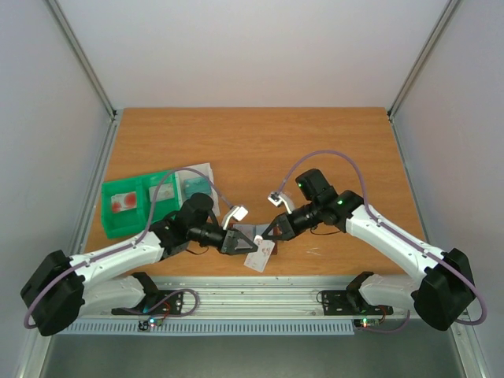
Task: Take the credit cards out of the card holder
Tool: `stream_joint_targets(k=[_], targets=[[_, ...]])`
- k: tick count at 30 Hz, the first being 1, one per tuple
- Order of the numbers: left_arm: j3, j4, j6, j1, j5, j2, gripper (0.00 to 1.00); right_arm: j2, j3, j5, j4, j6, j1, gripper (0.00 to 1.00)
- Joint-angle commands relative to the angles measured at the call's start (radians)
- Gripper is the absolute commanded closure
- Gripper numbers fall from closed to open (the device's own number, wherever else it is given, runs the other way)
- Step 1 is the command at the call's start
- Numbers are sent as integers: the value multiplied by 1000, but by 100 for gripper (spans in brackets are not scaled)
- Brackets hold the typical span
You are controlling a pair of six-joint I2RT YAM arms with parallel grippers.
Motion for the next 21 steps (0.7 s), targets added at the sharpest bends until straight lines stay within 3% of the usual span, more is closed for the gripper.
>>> stream_joint_targets(k=[1, 3, 6, 10, 13, 17, 19, 21], targets=[[-3, 30, 39, -2, -50, -54, 94, 0, 20, -76, 24, 10, -1, 99], [-4, 30, 42, -2, -67, -74, 93, 2, 16, -98, 37, 18, -1, 99], [-12, 68, 38, -2, -39, -95, 100, 4, 18, -137, 49, 23, -1, 98], [-11, 97, 31, -1, 24, -94, 100, 18, 16, -172, 67, 37, -1, 83], [-8, 100, 39, -1, 55, -94, 100, 35, 16, -182, 65, 36, -1, 83], [2, 68, 52, -1, 38, -101, 100, 31, 11, -199, 75, 36, 0, 98], [18, 5, 59, -1, -29, -107, 93, 14, 6, -185, 94, 47, 0, 99], [66, -132, 72, -1, -130, -116, 72, -4, -10, -152, 130, 83, -1, 99]])
